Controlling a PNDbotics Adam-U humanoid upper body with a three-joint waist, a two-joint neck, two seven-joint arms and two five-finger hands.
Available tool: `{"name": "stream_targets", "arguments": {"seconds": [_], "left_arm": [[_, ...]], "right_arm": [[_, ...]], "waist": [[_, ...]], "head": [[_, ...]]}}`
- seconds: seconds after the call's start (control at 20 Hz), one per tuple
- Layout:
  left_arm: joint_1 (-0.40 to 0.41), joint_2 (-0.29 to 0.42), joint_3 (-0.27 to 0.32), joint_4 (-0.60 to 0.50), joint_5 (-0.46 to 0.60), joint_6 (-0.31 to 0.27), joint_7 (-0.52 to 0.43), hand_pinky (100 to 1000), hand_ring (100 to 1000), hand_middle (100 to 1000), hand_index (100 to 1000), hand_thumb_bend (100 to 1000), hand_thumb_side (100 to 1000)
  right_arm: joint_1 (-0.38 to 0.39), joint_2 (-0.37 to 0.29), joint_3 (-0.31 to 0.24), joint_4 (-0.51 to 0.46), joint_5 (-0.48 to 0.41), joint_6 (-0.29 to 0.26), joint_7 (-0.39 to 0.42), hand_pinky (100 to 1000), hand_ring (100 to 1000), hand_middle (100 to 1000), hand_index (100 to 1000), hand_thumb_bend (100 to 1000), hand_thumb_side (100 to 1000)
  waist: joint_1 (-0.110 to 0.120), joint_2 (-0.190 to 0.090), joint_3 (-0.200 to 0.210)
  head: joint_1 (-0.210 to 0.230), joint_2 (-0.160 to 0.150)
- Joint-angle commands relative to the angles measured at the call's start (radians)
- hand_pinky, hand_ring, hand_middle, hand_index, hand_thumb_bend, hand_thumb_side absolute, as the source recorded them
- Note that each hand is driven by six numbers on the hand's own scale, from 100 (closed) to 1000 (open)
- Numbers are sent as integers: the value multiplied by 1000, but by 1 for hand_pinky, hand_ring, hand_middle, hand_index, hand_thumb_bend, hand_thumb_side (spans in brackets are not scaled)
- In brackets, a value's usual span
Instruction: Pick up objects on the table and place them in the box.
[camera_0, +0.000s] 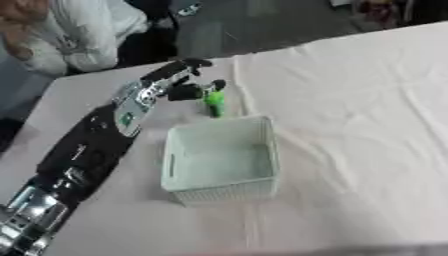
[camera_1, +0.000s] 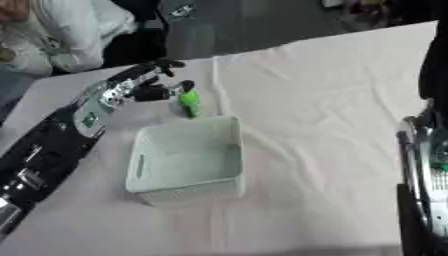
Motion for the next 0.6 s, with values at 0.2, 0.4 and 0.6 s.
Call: {"name": "stream_targets", "arguments": {"seconds": [0.2,0.4,0.6], "left_arm": [[-11,10,5,2,-11,-8,-18,976,885,975,1000,1000,887],[-6,9,4,7,-13,-9,-31,981,889,977,1000,1000,874],[-3,8,5,13,-16,-10,-38,984,891,978,1000,1000,870]], "right_arm": [[-19,4,1,-22,2,0,5,276,457,520,568,100,1000],[-20,5,1,-23,2,1,4,276,457,520,568,100,1000],[-20,5,1,-24,2,1,4,276,457,520,568,100,1000]], "waist": [[-4,-10,-2],[-4,-10,-3],[-4,-10,-4]], "head": [[2,-16],[-1,-19],[-2,-19]]}}
